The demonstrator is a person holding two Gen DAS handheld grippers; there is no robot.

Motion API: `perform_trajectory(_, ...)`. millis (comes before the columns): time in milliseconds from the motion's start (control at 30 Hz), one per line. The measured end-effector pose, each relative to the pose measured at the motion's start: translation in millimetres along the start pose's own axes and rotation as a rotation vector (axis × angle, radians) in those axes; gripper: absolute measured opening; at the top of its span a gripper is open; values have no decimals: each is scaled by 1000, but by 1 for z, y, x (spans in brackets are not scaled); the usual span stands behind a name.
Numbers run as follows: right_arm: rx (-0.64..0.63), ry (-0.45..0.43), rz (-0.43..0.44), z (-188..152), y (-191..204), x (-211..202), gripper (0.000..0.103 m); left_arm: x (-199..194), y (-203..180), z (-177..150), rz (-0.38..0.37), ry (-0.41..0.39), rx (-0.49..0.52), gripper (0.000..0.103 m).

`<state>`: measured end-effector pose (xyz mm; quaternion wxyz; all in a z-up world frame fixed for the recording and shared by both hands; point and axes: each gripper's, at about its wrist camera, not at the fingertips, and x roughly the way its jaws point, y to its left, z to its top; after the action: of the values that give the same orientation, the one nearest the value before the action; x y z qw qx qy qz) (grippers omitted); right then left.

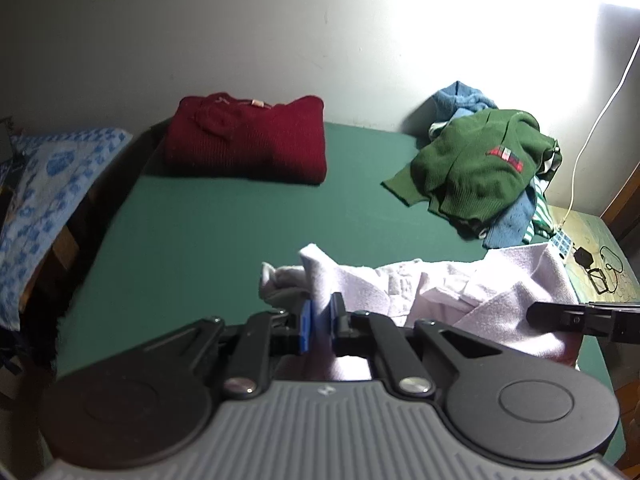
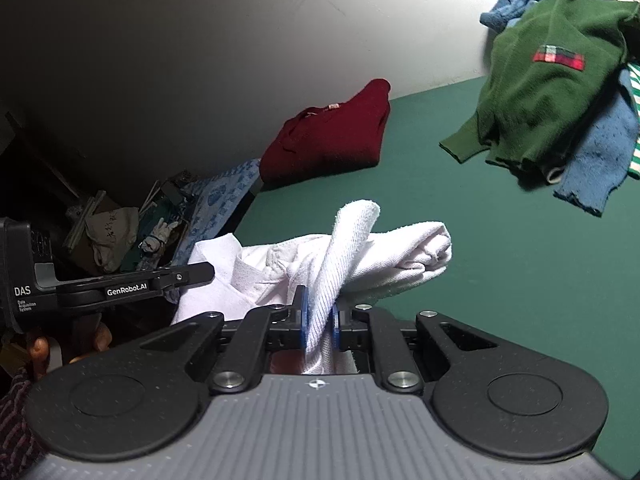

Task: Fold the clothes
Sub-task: 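Carry the folded white shirt with both grippers toward the dark red sweater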

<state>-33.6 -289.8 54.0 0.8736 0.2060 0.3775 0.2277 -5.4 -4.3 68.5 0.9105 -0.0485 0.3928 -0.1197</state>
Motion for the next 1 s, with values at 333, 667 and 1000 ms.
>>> perform_trajectory(333, 11, -13, -122, 13, 7, 47, 11, 43, 47, 28, -59, 30, 2, 0)
perform_trajectory(667, 123, 54, -289, -42, -26, 69, 14, 96, 76, -20, -124, 214, -21, 3)
perform_trajectory(1000, 103, 85, -308, -48, -45, 85, 48, 117, 73, -31, -181, 257, -26, 16)
